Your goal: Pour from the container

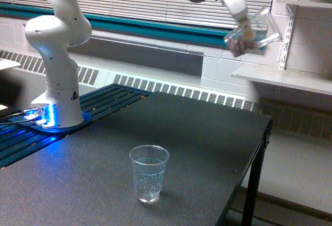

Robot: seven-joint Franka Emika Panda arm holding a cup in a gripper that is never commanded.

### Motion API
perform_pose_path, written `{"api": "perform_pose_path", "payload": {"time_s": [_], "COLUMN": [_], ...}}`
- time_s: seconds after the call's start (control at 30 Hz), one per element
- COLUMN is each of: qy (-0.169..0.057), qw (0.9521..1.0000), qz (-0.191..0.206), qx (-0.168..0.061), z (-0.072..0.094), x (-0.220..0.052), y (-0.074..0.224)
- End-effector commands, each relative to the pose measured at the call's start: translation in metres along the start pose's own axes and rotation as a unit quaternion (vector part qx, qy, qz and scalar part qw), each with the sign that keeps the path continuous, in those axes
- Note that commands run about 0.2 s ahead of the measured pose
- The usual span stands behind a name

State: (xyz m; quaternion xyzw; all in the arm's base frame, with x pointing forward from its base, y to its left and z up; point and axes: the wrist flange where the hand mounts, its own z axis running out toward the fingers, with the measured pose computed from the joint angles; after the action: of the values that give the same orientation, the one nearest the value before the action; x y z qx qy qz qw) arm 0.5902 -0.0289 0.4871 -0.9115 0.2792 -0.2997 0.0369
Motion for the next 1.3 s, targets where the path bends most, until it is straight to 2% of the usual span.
{"api": "perform_pose_path", "payload": {"time_s": [0.03,0.5,0.93,1.3], "qy": [0.009,0.003,-0.030,-0.069], "qw": [0.9995,0.9966,0.9912,0.9855], "qz": [0.002,-0.007,-0.034,-0.047], "qx": [-0.029,-0.082,-0.124,-0.148], "z": [0.010,0.033,0.045,0.053], "x": [0.012,-0.001,-0.056,-0.102], "y": [0.058,0.160,0.243,0.279]}}
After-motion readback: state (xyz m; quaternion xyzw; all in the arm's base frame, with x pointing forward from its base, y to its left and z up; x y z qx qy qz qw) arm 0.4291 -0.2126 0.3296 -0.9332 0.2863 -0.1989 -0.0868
